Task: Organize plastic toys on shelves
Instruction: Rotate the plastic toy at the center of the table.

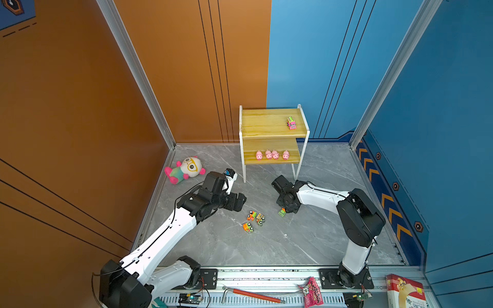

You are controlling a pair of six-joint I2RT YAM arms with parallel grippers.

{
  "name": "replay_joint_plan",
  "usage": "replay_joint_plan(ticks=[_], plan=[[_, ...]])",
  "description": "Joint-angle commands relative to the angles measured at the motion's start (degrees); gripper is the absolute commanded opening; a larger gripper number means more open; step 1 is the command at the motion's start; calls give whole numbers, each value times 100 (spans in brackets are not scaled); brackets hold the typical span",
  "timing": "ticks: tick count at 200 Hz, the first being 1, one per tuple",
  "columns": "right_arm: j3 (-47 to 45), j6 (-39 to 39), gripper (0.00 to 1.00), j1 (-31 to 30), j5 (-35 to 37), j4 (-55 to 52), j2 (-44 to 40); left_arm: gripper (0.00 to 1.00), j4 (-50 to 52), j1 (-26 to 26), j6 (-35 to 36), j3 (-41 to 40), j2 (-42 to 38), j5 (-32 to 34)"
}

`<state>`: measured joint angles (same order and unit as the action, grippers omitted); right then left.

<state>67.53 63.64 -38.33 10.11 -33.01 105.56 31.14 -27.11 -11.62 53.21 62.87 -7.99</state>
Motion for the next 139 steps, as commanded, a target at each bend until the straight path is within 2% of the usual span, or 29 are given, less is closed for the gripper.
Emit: replay_joint_plan(ticks=[1,28,51,72,110,139], plan=[[359,-1146,29,-78,119,-240,79,93,-33,99,-51,-76,-64,-134],[646,-2131,36,-149,486,-159,76,93,-68,157,-73,-91,-82,-164],[838,-3031,38,-153,400,11,203,93,-105,262,-93,-95,-81,-234],[842,-3457,45,-325,584,107,134,93,-133,336,-117,-110,-91,-270],[542,-3421,56,-236,1258,187,-639,94,-153,389,-130,-124,-130,-225],[55,-2457,63,-324,1722,169,-1329,94,-170,426,-157,-127,-168,-237]])
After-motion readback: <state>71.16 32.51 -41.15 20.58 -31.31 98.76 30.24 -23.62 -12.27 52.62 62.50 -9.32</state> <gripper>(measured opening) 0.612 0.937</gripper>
